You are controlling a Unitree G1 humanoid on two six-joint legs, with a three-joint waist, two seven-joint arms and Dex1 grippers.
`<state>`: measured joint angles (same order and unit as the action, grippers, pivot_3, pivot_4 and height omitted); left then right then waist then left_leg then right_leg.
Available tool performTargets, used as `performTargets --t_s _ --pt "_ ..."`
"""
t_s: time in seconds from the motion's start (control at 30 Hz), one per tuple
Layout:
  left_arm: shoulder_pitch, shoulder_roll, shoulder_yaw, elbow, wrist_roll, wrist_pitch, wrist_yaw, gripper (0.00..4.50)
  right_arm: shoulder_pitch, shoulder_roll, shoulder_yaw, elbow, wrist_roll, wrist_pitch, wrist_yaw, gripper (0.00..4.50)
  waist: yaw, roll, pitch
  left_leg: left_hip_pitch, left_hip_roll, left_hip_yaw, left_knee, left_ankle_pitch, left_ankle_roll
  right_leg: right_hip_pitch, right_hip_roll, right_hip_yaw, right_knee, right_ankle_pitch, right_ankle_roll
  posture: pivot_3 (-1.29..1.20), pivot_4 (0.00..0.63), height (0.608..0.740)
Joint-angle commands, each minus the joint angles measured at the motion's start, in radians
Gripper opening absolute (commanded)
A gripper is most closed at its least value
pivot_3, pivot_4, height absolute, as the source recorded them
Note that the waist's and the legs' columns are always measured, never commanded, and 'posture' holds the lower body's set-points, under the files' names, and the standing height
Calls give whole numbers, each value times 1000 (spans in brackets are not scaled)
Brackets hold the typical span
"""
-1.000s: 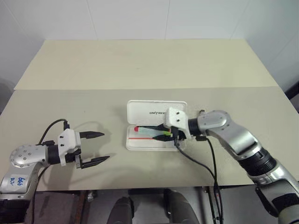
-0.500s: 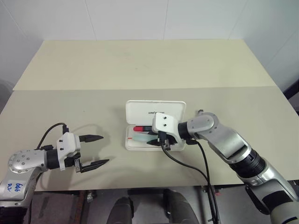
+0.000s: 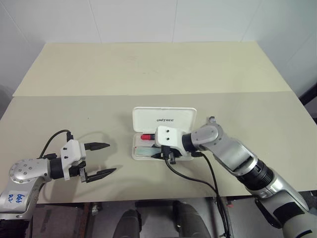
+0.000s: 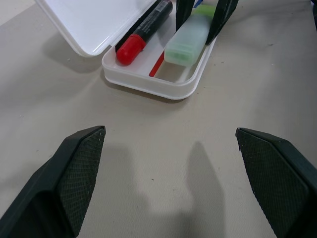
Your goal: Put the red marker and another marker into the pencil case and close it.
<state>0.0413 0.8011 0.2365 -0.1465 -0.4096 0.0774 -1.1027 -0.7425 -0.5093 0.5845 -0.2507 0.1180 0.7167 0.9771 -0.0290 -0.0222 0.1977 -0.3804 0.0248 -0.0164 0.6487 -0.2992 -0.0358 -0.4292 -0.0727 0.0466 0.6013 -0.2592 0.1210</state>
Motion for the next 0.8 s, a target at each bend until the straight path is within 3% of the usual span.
performTargets --t_s 0.03,0.07,0.1,0.37,0.6,0.8 --pt "-3 0 20 -35 -22 2 8 4500 -26 11 15 7 -26 -28 15 1097 0 0 0 0 0 0 0 0 0 0 0 0 0 0 0 0 150 740" --pt "-3 0 20 -36 -22 3 9 4500 -31 14 19 19 -36 -40 15 1097 0 -1 0 0 0 0 0 0 0 0 0 0 0 0 0 0 150 740" --pt "-3 -1 20 -38 -22 5 11 4500 -36 21 18 34 -46 -53 8 1825 0 -1 0 1 0 0 0 0 0 0 0 0 0 0 0 0 150 740" --pt "0 -6 18 -46 -21 8 20 4500 -70 71 -19 66 -60 -85 6 4468 -3 -2 -1 2 1 1 -1 0 0 0 1 0 4 -1 -1 0 150 740" --pt "-5 -9 7 -47 -21 11 22 4500 -70 108 -164 -11 96 46 37 4468 -1 -2 -1 3 3 0 -1 0 0 0 3 0 5 -1 -3 0 150 740" --pt "-24 -16 -14 -43 -20 15 20 4500 47 1 -347 -173 285 171 73 4468 6 -3 -2 3 3 -1 -1 0 0 1 3 -1 5 -2 -3 0 150 740"
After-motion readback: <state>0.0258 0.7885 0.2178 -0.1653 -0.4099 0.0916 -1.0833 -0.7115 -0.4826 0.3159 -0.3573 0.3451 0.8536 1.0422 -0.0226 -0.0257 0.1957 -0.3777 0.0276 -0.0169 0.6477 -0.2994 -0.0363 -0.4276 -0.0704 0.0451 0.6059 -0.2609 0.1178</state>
